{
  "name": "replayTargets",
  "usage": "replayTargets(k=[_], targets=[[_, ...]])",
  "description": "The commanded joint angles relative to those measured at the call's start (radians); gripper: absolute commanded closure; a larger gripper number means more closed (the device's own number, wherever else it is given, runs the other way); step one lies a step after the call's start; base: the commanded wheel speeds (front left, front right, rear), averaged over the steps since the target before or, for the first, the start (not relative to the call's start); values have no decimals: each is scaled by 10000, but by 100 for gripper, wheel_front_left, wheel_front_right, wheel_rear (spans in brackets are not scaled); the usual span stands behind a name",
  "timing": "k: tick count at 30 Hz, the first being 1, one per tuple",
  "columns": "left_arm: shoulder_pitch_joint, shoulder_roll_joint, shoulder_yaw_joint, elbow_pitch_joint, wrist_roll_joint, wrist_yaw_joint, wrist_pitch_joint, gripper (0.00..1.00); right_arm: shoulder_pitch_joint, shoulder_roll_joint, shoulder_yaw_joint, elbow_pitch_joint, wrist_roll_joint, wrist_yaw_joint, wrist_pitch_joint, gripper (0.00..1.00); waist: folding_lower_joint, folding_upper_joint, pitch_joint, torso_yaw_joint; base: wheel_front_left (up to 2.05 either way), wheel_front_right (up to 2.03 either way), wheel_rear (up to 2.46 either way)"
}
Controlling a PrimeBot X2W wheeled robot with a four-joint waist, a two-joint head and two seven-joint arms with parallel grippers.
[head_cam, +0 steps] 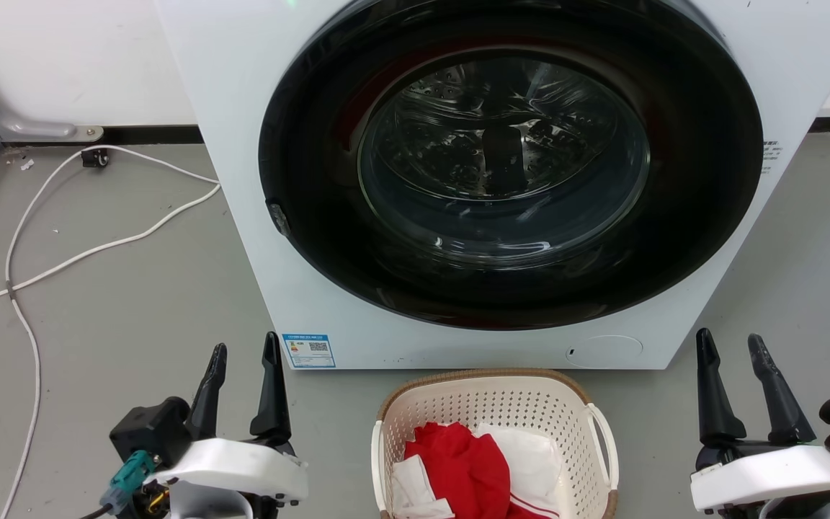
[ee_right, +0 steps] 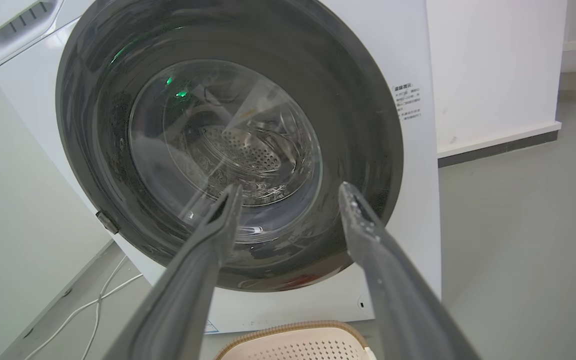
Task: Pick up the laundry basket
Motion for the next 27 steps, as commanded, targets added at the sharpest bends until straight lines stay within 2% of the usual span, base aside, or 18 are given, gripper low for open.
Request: replayTargets(k=[1, 27], targets=[[52, 31, -53, -60, 284, 45, -91, 0, 15, -46, -4, -198, -277, 1, -92, 0, 0, 0, -1, 4, 0, 0, 0], [261, 27, -338, 167, 2245, 234, -633, 0, 339, -50, -81, -292, -1896, 1, -638, 0, -1, 0, 36, -34, 0, 0, 0]])
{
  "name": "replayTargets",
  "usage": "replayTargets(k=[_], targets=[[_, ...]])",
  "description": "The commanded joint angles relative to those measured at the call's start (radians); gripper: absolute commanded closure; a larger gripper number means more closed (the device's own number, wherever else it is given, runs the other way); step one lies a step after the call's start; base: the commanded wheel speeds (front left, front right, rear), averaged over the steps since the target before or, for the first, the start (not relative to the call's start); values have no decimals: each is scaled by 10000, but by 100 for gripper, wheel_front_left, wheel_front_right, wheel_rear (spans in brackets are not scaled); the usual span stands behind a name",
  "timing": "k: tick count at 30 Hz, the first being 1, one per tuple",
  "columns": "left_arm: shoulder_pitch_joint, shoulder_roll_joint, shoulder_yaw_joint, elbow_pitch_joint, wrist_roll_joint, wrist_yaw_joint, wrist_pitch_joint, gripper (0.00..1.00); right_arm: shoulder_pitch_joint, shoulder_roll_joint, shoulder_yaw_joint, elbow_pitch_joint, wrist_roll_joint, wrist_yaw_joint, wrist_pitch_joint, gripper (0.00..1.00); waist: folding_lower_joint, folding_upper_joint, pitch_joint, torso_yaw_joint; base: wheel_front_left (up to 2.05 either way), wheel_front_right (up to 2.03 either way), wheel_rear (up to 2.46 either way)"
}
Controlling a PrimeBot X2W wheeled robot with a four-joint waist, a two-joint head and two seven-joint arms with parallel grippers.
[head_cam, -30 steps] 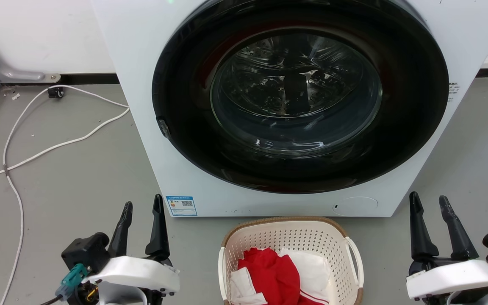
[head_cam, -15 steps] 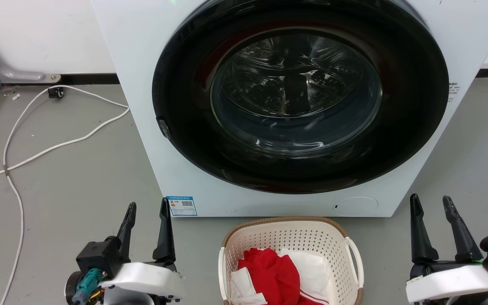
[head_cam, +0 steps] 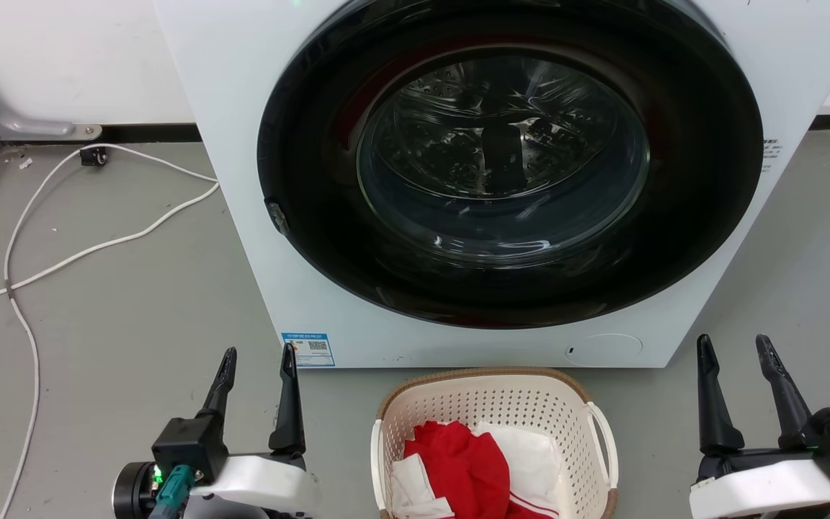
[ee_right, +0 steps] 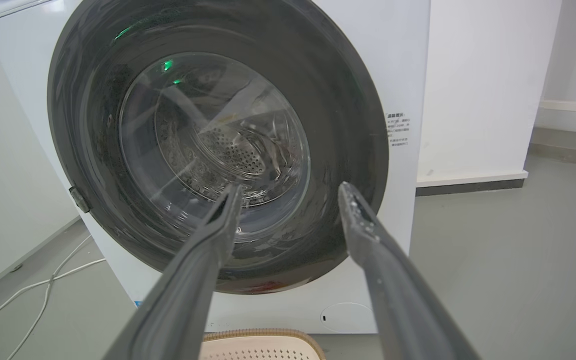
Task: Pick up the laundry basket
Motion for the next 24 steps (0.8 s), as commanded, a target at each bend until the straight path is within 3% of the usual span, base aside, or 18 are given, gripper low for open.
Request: replayTargets(k=[1, 24], targets=[[92, 23, -36, -17, 181, 39, -72, 0, 109, -46, -3, -97, -195, -1, -55, 0, 0, 0, -1, -1, 0, 0, 0], [200, 22, -168, 113, 1299, 208, -421, 0, 267, -46, 141, -182, -1317, -1, -404, 0, -1, 0, -2, 18, 0, 0, 0]])
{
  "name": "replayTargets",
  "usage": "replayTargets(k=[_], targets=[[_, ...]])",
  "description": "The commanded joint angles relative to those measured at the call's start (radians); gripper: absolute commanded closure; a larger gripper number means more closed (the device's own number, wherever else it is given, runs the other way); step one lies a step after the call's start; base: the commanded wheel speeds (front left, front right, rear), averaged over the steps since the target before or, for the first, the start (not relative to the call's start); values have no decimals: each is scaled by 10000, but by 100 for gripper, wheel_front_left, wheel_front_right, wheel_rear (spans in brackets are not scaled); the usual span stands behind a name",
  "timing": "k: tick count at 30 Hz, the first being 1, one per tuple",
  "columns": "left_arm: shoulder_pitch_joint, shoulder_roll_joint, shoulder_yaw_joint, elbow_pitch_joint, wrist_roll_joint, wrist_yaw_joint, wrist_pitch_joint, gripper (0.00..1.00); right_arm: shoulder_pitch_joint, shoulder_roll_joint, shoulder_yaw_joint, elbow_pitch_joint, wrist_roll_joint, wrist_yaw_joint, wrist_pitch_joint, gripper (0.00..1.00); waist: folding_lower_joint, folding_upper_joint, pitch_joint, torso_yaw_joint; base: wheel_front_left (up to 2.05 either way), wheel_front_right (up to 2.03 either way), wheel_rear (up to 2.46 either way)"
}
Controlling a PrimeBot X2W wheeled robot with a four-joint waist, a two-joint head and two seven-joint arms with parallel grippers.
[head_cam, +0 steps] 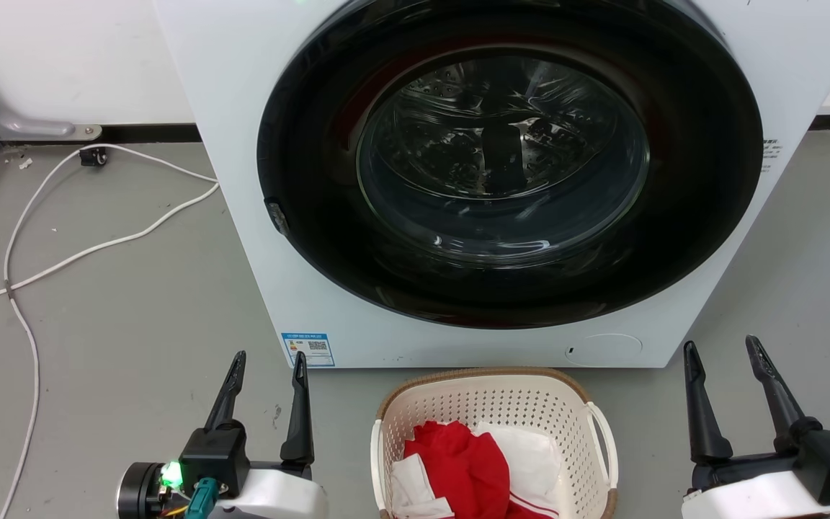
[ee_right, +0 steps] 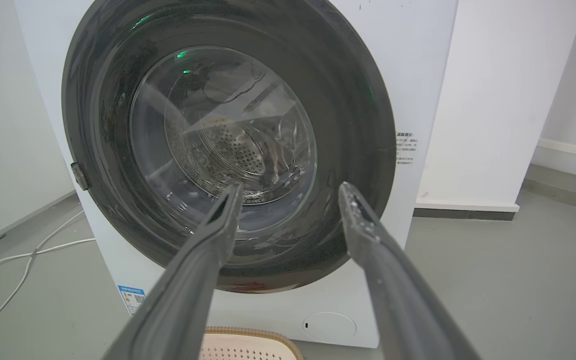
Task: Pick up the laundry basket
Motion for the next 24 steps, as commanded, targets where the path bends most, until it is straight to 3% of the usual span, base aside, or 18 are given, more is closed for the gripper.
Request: replayTargets(k=[1, 24], targets=[[85, 20, 8, -25, -8, -15, -55, 0, 86, -40, 0, 2, 32, -3, -28, 0, 0, -1, -4, 3, 0, 0, 0], [165, 18, 110, -54, -335, -97, -44, 0, 143, -39, -22, 171, 405, -3, -26, 0, 0, -1, -49, 49, 0, 0, 0]])
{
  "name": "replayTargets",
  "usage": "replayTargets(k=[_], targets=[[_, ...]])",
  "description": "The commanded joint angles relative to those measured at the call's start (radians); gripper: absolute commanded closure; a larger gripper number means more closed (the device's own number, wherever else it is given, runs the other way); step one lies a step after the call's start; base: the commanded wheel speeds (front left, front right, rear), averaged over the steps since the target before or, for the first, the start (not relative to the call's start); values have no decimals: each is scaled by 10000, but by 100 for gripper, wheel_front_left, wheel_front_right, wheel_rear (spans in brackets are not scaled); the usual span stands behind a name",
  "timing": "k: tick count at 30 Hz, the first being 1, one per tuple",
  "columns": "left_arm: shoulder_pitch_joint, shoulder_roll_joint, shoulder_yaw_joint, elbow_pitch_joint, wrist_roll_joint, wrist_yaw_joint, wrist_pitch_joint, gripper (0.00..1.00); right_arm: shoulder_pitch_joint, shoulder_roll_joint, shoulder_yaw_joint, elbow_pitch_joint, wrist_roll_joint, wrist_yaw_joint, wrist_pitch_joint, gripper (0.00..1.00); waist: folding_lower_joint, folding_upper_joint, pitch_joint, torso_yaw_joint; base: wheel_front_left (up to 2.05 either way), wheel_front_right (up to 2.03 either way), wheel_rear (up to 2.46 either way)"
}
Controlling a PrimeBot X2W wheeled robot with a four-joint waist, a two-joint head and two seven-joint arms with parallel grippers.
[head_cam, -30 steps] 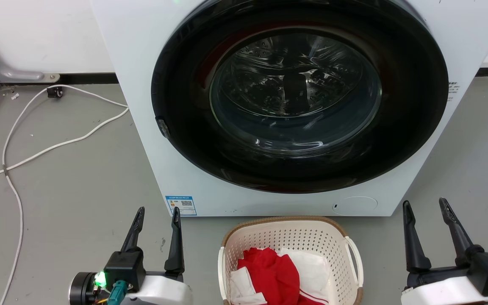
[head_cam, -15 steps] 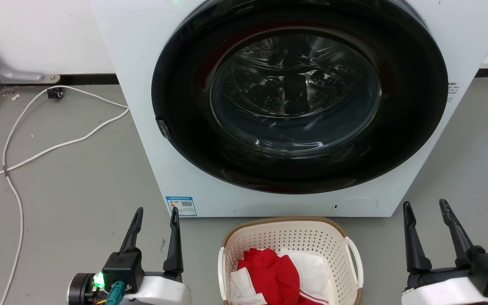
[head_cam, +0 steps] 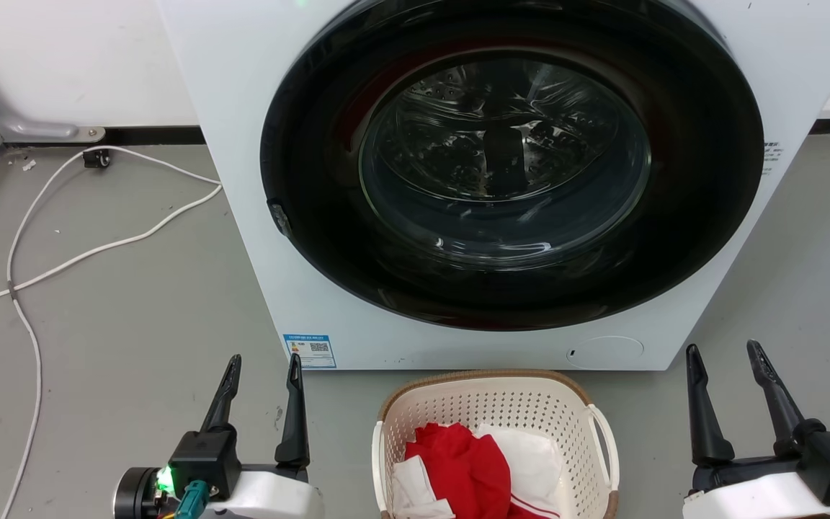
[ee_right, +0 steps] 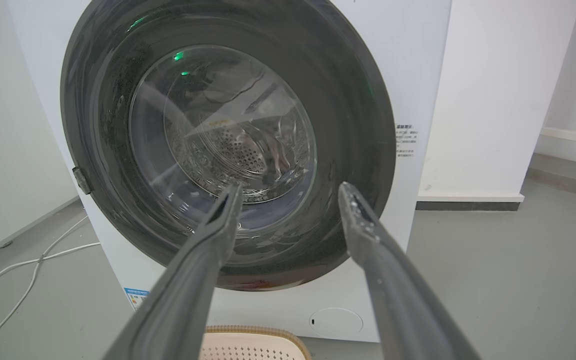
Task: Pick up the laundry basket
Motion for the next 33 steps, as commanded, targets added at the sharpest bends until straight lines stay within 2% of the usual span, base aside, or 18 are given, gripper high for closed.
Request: replayTargets(k=[1, 9, 14, 25, 33], targets=[[76, 16, 8, -5, 4, -9, -31, 0, 119, -37, 4, 19, 37, -3, -25, 0, 0, 0, 11, -4, 0, 0, 0], [-64, 16, -4, 216, -10, -43, -31, 0, -53, -37, -188, 146, -82, -3, -25, 0, 0, 0, 126, -51, 0, 0, 0], [-415, 15, -157, 640, 57, -233, -31, 0, -258, -36, -360, 333, -355, -3, -25, 0, 0, 0, 348, -67, 0, 0, 0], [-2248, 15, -463, 2583, -109, -892, -31, 0, -1661, -33, -786, 2018, -1555, -3, -23, 0, 0, 0, 2016, -260, 0, 0, 0], [-3888, 16, -937, 4796, -539, -1376, -31, 0, -3110, -31, -848, 3373, -2316, -5, -23, 0, 0, 0, 3634, -444, 0, 0, 0]])
